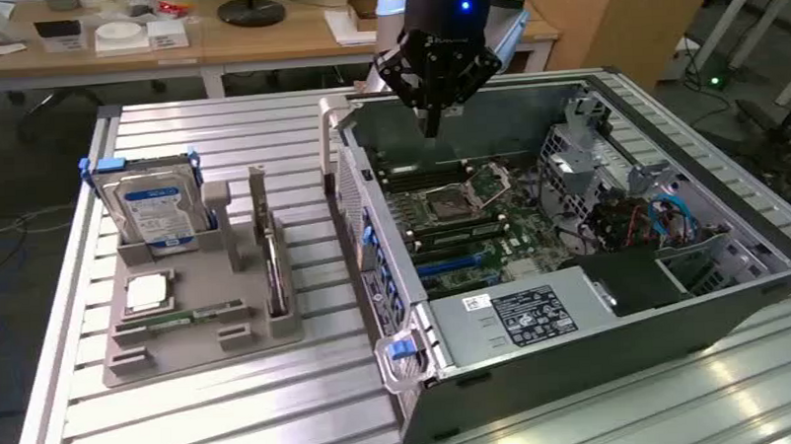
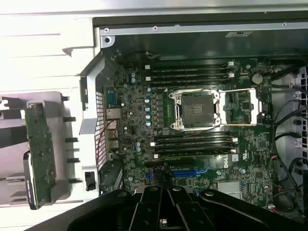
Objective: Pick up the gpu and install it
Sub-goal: 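Reach for the gpu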
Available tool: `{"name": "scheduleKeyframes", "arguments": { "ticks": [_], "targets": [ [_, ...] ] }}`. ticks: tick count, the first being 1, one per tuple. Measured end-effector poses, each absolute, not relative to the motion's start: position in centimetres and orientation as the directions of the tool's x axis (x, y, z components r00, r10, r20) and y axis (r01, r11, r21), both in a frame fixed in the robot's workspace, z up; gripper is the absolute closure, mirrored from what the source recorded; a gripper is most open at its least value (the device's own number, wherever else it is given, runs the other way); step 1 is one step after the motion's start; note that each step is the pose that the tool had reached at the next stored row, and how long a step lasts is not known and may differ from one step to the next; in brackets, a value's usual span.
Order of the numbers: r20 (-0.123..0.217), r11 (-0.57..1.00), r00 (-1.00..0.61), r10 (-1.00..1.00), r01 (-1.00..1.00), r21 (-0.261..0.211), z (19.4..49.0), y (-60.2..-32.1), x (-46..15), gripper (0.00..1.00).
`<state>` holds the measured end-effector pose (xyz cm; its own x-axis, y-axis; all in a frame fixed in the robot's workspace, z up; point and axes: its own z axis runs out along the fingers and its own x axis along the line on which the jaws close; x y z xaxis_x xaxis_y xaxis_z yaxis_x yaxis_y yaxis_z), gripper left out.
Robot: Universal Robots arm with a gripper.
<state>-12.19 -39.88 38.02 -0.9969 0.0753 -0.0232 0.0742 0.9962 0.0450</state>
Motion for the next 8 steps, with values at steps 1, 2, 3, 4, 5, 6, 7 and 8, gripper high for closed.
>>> {"name": "scheduleKeyframes", "arguments": {
  "ticks": [1, 2, 3, 4, 5, 6, 7, 8],
  "targets": [
    [-0.023, 0.996, -0.997, 0.075, 0.074, 0.045, 38.01, -39.89, -12.19, 0.90],
    [-0.023, 0.996, -0.997, 0.075, 0.074, 0.045, 38.01, -39.88, -12.19, 0.90],
    [-0.023, 0.996, -0.997, 0.075, 0.074, 0.045, 38.01, -39.89, -12.19, 0.90],
    [-0.023, 0.996, -0.997, 0.075, 0.074, 0.045, 38.01, -39.89, -12.19, 0.90],
    [-0.024, 0.996, -0.997, 0.075, 0.074, 0.045, 38.00, -39.89, -12.26, 0.90],
    [-0.023, 0.996, -0.997, 0.075, 0.074, 0.045, 38.00, -39.89, -12.37, 0.90],
    [-0.023, 0.996, -0.997, 0.075, 0.074, 0.045, 38.01, -39.89, -12.52, 0.90],
    [-0.023, 0.996, -0.997, 0.075, 0.074, 0.045, 38.01, -39.88, -12.67, 0.90]
  ]
}}
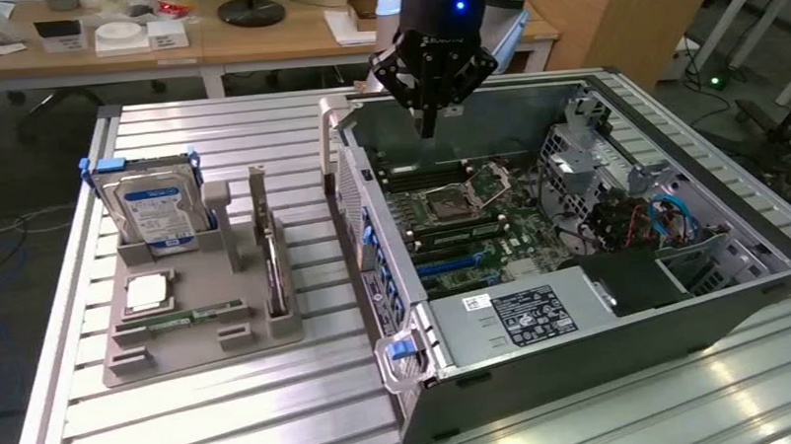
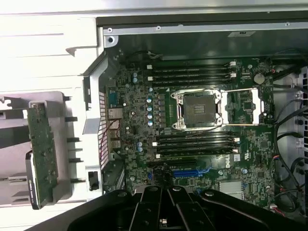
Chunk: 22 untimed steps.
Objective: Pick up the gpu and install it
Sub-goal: 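Reach for the gpu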
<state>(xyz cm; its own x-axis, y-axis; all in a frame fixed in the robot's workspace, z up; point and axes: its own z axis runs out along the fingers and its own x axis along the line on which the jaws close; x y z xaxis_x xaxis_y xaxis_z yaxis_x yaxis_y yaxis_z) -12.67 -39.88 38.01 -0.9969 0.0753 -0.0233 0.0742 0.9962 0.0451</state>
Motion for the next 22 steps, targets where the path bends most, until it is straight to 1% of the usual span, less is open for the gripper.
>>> {"name": "scheduleKeyframes", "arguments": {
  "ticks": [22],
  "targets": [
    [-0.023, 0.996, -0.997, 0.075, 0.074, 0.045, 38.0, -39.9, -16.4, 0.90]
  ]
}}
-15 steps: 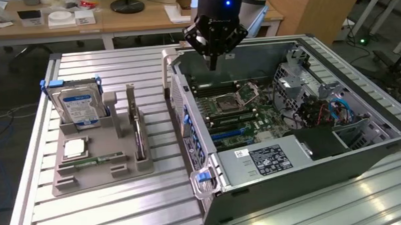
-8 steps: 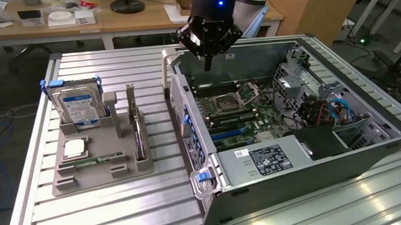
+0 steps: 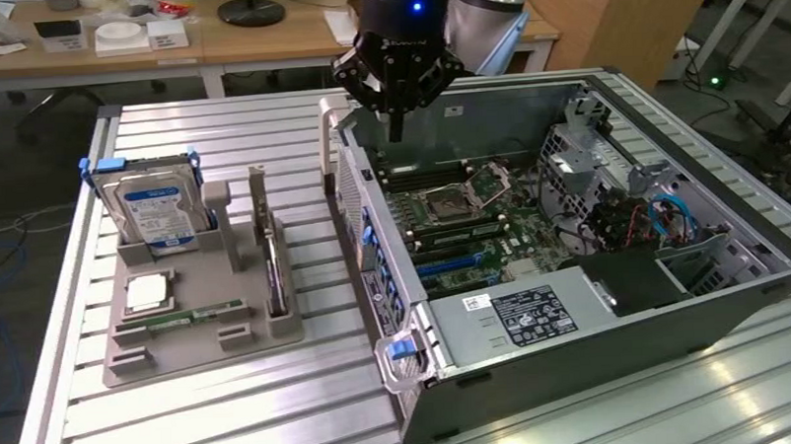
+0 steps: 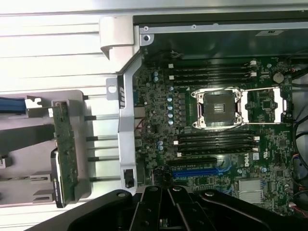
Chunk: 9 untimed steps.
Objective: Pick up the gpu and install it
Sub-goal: 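Reach for the gpu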
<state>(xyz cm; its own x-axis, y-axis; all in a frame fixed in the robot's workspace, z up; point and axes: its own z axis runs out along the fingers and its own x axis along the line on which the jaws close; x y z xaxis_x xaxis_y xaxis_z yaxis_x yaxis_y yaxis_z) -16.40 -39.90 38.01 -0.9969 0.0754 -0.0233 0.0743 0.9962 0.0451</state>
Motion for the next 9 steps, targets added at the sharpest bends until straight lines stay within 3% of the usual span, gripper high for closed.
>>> {"name": "scheduleKeyframes", "arguments": {
  "ticks": [9],
  "targets": [
    [-0.023, 0.996, -0.997, 0.075, 0.074, 0.045, 38.0, -39.9, -18.2, 0.90]
  ]
}}
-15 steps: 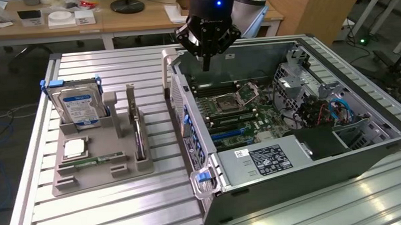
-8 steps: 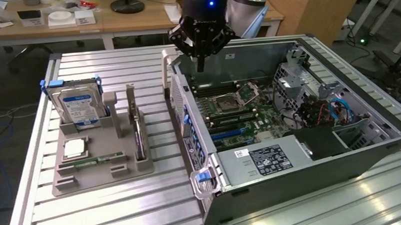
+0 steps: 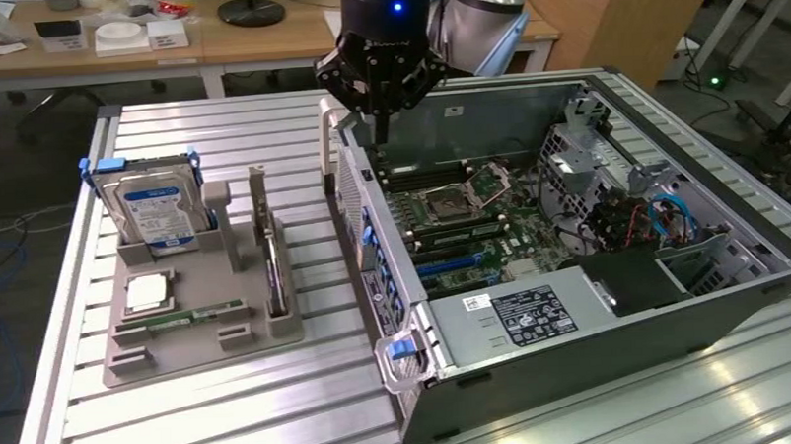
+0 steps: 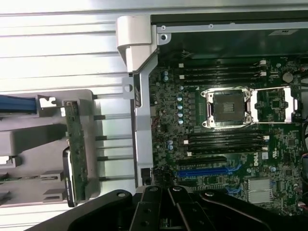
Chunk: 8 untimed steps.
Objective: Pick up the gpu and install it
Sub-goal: 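Reach for the gpu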
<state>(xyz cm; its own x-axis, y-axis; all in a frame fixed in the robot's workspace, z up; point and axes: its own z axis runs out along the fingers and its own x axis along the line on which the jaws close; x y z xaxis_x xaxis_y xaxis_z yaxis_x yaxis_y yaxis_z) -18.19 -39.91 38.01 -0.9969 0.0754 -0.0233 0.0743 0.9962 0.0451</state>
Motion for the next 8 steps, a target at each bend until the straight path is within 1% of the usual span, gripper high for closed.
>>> {"name": "scheduleKeyframes", "arguments": {
  "ticks": [8],
  "targets": [
    [-0.023, 0.996, -0.997, 0.075, 0.074, 0.045, 38.0, -39.9, -19.9, 0.90]
  ]
}}
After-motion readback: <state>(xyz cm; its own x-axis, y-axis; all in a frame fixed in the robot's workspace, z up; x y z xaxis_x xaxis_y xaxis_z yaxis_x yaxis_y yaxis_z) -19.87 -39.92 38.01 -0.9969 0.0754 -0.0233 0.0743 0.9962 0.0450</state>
